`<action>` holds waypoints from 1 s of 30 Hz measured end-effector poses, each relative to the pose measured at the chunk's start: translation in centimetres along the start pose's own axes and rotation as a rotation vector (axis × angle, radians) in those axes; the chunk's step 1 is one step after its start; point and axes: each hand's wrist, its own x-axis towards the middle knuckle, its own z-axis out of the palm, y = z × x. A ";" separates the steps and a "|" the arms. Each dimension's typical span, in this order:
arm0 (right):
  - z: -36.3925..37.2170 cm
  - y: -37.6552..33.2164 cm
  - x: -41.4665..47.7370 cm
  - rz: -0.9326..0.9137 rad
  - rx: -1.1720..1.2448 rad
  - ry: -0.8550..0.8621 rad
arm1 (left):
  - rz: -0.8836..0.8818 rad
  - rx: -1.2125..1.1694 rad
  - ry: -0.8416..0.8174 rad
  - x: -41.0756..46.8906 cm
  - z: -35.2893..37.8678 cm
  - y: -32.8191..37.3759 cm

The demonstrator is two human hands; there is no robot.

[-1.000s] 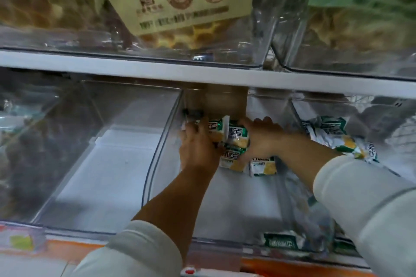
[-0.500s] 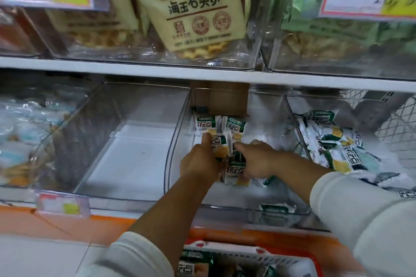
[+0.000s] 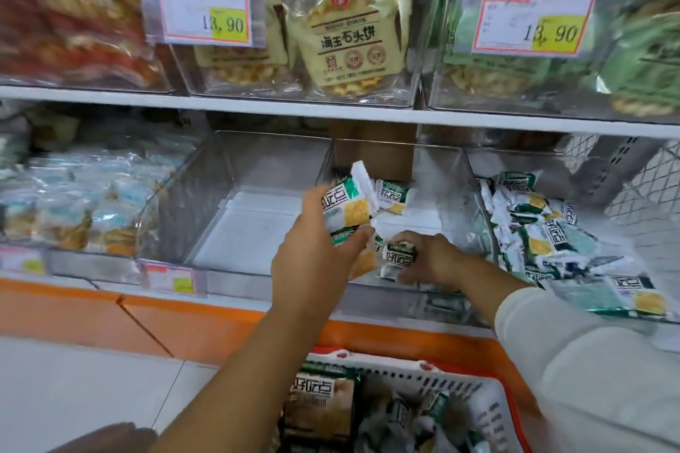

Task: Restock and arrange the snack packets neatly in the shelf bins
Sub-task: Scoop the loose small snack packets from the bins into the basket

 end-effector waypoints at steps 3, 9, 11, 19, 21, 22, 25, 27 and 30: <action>0.8 -0.8 0.0 0.019 -0.100 -0.029 | -0.029 -0.029 0.001 -1.9 -1.1 -1.0; 1.5 -0.5 0.9 -0.023 0.130 0.136 | -0.029 -0.006 -0.039 -2.9 -0.9 -4.3; 1.4 -0.4 0.9 -0.042 0.152 0.213 | -0.035 -0.035 -0.052 -2.8 -0.7 -4.5; -1.3 -3.7 -5.3 -0.193 0.467 0.547 | -0.069 -0.157 -0.077 -4.1 0.1 -4.7; -1.7 -5.1 -9.7 -0.217 0.599 0.602 | -0.070 -0.185 -0.075 -5.2 0.1 -4.8; -1.5 -5.8 -12.2 -0.228 0.662 0.628 | -0.060 -0.198 -0.072 -5.9 0.1 -4.9; 2.0 -5.3 -19.0 -0.173 0.902 0.674 | 0.004 -0.197 -0.149 -8.6 1.1 -5.6; 6.8 -3.6 -21.9 -0.027 0.987 0.643 | 0.031 -0.118 -0.262 -11.1 2.6 -6.6; 14.3 0.7 -23.4 0.230 0.918 0.498 | -0.053 0.035 -0.500 -14.9 6.1 -9.7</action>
